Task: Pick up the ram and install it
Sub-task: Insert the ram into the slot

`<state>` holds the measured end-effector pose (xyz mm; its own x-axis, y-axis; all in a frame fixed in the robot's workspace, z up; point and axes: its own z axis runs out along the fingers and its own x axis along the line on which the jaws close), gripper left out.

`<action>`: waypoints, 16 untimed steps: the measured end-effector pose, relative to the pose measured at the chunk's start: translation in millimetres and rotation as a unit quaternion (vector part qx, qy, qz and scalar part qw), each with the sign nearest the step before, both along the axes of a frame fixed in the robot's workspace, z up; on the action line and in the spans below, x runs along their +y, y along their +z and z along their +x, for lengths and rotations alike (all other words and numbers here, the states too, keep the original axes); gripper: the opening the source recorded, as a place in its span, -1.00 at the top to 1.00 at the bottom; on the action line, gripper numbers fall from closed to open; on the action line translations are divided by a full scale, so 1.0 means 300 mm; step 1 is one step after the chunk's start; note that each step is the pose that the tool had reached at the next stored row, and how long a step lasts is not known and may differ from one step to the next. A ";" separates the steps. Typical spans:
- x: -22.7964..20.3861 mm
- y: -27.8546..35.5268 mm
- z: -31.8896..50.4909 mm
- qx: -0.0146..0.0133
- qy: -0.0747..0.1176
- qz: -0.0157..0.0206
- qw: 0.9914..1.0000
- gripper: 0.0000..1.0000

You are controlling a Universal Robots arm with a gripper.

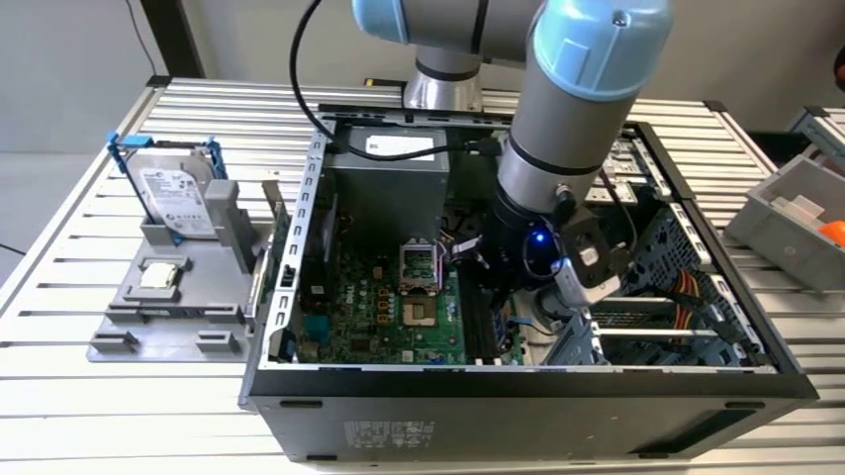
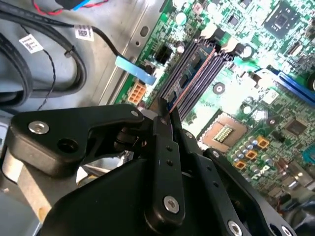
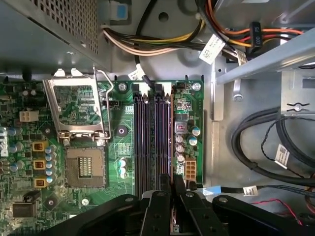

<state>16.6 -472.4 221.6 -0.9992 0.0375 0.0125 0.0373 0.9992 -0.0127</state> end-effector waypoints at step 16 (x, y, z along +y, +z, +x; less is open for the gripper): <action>-0.002 -0.010 0.000 0.000 -0.003 0.000 1.000 1.00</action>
